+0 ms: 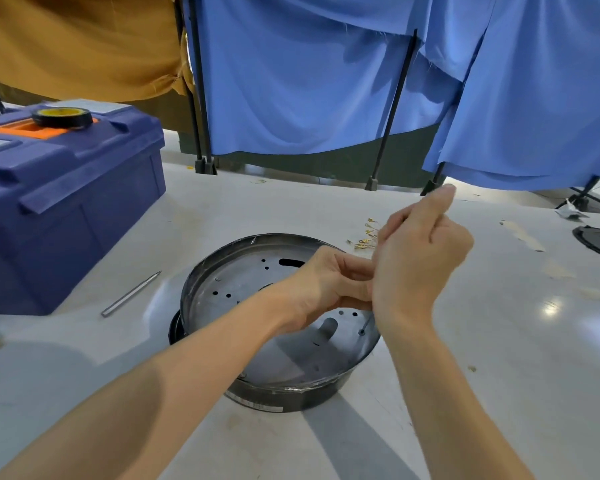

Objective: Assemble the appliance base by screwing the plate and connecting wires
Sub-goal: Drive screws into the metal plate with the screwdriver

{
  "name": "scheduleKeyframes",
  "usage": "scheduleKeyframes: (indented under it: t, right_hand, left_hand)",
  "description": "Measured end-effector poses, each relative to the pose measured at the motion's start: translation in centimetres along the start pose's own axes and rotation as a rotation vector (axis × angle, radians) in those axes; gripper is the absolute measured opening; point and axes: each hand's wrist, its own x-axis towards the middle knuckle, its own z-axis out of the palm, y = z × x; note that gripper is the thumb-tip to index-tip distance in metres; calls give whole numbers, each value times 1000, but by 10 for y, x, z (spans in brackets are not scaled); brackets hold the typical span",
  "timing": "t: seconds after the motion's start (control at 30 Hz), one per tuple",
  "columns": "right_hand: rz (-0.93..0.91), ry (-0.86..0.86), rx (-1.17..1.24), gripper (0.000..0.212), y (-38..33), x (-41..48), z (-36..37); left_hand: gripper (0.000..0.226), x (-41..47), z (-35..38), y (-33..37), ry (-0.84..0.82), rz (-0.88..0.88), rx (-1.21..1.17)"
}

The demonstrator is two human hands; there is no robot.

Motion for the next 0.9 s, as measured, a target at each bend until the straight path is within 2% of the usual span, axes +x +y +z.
scheduleKeyframes:
  t: [0.07, 0.1, 0.2, 0.23, 0.27, 0.33, 0.4, 0.47, 0.53, 0.57, 0.6, 0.7, 0.73, 0.77, 0.83, 0.9]
  right_hand:
    - [35, -89, 27, 69, -1, -2, 3]
    - [149, -223, 87, 66, -4, 6, -1]
    - [487, -804, 267, 59, -12, 39, -23]
    - [519, -913, 306, 61, -13, 44, -27]
    - [521, -945, 332, 63, -13, 45, -29]
    - [482, -821, 367, 67, -10, 42, -26]
    - [348, -507, 322, 69, -4, 31, -16]
    - [121, -164, 120, 72, 0, 12, -4]
    - [-40, -2, -13, 71, 1, -4, 7]
    - [-24, -35, 11, 70, 1, -5, 8]
    - [67, -144, 68, 68, -2, -1, 5]
    - [456, -738, 282, 59, -9, 34, -18]
    - [510, -870, 322, 60, -10, 42, -25]
    - [519, -914, 356, 63, -10, 45, -28]
    - [482, -777, 395, 67, -5, 43, -27]
    - [359, -449, 338, 70, 1, 32, -18]
  left_hand:
    - [40, -2, -2, 3, -6, -14, -7]
    - [40, -3, -4, 5, -4, -26, -35]
    - [36, -4, -4, 7, -52, -43, -41]
    - [30, -3, -4, 5, -80, -44, -35]
    - [21, -3, -4, 3, -97, -47, -43]
    - [18, -2, -4, 1, -72, -35, -87]
    - [19, 0, -3, -1, -20, -14, -115]
    - [16, 0, -3, -1, 29, 8, -76]
    - [35, -2, -4, -1, 14, 22, -23]
    - [38, -3, -5, -1, 8, 13, -22]
    - [36, -5, -5, 1, 13, -3, -37]
    - [28, -5, -4, 3, -2, -19, -53]
    - [27, -5, -2, 4, -35, -26, -43]
    - [23, -4, -2, 2, -53, -30, -45]
    - [18, -3, -3, 1, -43, -32, -85]
    - [19, -1, -3, 0, -10, -11, -106]
